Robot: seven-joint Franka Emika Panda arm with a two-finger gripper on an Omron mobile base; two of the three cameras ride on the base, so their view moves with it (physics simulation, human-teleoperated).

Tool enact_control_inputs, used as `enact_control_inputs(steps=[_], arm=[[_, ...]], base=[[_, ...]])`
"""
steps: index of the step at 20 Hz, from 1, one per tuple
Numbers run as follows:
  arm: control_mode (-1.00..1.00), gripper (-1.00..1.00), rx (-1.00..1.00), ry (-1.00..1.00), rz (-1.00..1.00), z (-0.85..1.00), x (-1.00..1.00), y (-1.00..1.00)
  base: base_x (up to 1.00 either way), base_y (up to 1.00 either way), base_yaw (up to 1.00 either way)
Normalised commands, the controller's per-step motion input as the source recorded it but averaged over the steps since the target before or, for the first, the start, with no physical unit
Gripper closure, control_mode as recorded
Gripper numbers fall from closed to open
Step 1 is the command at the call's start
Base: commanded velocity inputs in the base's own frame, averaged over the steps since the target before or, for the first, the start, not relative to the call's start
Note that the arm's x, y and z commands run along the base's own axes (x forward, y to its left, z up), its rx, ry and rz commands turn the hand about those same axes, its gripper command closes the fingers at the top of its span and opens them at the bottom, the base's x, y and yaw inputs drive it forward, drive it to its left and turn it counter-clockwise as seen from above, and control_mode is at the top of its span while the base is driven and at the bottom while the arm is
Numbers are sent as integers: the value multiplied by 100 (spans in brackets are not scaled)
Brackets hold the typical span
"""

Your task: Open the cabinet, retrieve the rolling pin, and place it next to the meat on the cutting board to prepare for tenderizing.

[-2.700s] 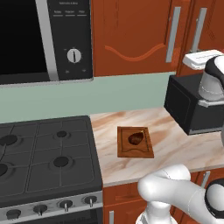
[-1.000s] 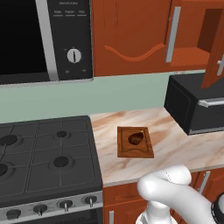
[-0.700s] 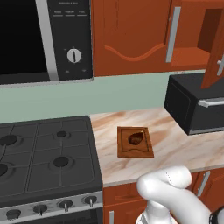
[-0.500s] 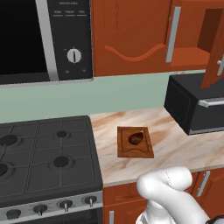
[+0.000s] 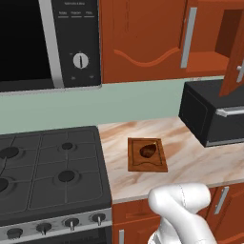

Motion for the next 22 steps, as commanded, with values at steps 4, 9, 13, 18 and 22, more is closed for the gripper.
enact_control_inputs(steps=[4, 9, 13, 18, 22], arm=[[-100, -100, -24, 0, -34, 0, 25, 55], [-100, -100, -29, 2, -40, -2, 31, 31], [-100, -100, -34, 9, -46, -1, 49, 9], [-100, -100, -34, 17, -41, 0, 63, 0], [-100, -100, -34, 19, -39, 0, 62, 0]], base=[[0, 0, 0], [0, 0, 0], [0, 0, 0], [0, 0, 0], [0, 0, 0]])
